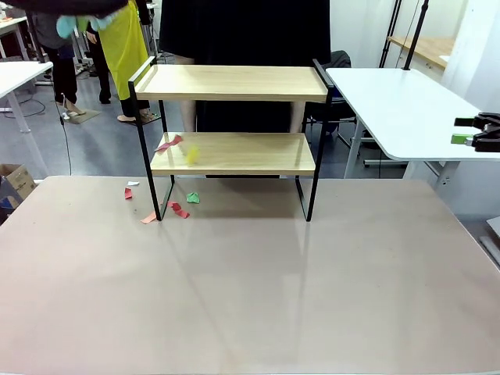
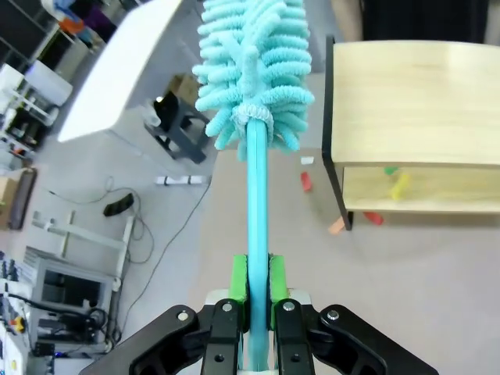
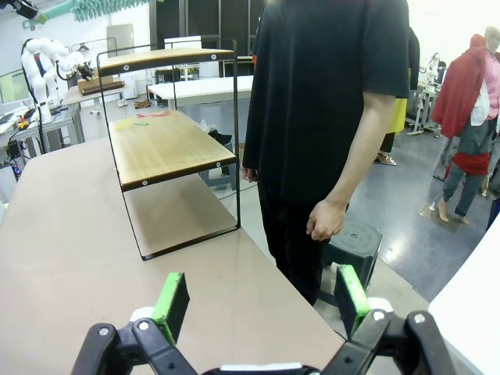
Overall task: Clean the shelf.
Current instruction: Clean the specific section of the Shelf indicated by the human with the Duster.
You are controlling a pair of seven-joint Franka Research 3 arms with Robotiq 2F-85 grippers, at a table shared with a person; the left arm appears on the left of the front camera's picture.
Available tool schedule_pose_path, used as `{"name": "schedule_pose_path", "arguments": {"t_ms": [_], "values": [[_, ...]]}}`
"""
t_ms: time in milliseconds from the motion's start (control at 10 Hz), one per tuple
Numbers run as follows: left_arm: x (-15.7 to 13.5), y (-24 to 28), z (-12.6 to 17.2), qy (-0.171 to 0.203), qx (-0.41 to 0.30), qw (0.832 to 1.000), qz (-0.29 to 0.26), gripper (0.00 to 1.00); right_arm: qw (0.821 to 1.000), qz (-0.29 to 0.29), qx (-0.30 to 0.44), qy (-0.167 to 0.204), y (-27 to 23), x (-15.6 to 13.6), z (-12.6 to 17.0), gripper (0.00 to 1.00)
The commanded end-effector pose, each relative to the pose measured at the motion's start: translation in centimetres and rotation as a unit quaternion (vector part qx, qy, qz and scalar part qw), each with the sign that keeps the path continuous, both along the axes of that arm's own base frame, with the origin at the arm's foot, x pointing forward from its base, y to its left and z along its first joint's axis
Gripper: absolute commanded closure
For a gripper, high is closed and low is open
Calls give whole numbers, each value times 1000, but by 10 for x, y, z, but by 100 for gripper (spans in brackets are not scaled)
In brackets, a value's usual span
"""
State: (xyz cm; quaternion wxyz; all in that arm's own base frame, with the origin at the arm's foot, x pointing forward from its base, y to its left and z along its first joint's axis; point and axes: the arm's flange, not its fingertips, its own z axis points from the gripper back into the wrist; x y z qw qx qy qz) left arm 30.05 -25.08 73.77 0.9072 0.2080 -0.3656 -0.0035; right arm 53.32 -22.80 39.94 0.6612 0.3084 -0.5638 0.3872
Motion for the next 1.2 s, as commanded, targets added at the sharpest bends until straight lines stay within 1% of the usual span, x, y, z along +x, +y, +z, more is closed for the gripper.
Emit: {"name": "schedule_pose_path", "arguments": {"t_ms": [0,100,200,700,800,900,1000,1100], "values": [[-3,4,6,-29,-43,999,1,87,1000,-1,-1,-3,2,1,3,0],[-1,1,4,-21,-105,994,-10,87,1000,-1,-1,-3,2,1,3,0],[-6,1,9,-13,-12,1000,2,87,1000,-1,-1,-3,2,1,3,0],[-6,1,9,-13,-12,1000,2,87,1000,-1,-1,-3,2,1,3,0],[-4,-4,6,-7,-26,1000,4,87,1000,-1,-1,-3,2,1,3,0],[-5,4,10,-5,-46,999,-22,87,1000,-1,-1,-3,2,1,3,0],[-5,16,15,2,-86,995,-54,87,1000,-1,-1,-3,2,1,3,0],[-6,31,20,20,-139,985,-103,87,1000,-1,-1,-3,2,1,3,0]]}}
